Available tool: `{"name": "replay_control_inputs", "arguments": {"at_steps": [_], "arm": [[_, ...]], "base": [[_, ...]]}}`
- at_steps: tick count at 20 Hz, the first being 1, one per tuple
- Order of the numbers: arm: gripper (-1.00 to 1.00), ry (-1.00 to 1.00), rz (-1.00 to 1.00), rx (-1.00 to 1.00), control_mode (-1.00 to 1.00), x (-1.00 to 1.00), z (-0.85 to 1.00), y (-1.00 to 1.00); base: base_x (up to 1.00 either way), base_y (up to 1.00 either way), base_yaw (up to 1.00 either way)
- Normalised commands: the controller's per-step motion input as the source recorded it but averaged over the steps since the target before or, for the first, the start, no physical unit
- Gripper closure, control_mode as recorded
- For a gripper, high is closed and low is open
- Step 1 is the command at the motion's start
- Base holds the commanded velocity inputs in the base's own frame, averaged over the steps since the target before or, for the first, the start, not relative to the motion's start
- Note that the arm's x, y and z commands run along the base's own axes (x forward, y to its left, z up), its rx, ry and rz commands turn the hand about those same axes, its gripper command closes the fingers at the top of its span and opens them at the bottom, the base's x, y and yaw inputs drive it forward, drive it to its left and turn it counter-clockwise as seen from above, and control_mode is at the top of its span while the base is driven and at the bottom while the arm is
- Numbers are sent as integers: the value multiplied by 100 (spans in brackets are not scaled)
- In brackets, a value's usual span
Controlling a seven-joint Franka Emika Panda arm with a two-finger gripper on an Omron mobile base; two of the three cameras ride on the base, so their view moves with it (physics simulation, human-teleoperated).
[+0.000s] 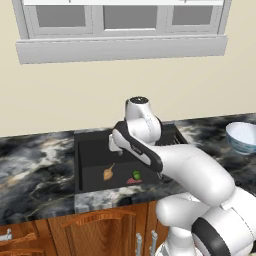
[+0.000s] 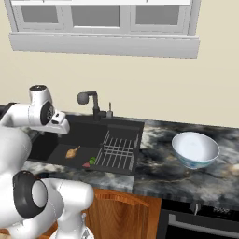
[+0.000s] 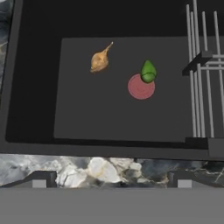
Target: Remove the onion and avocado from the sink. Then move the bowl and cup from the counter to the sink for washing.
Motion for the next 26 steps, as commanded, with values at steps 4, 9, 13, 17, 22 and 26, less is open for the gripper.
{"name": "replay_control_inputs", "arguments": {"at_steps": [4,9,13,17,22,26], "arm": [[-100,0,0,0,-100,10,-10,2],[-100,0,0,0,-100,9,-10,1],[-100,0,0,0,-100,9,-10,3],[-100,0,0,0,-100,9,-10,4],[-100,0,0,0,-100,10,-8,6],[-100,-1,0,0,-100,9,-8,5]], "base": [[0,0,0],[0,0,0],[0,0,0],[0,0,0],[0,0,0],[0,0,0]]}}
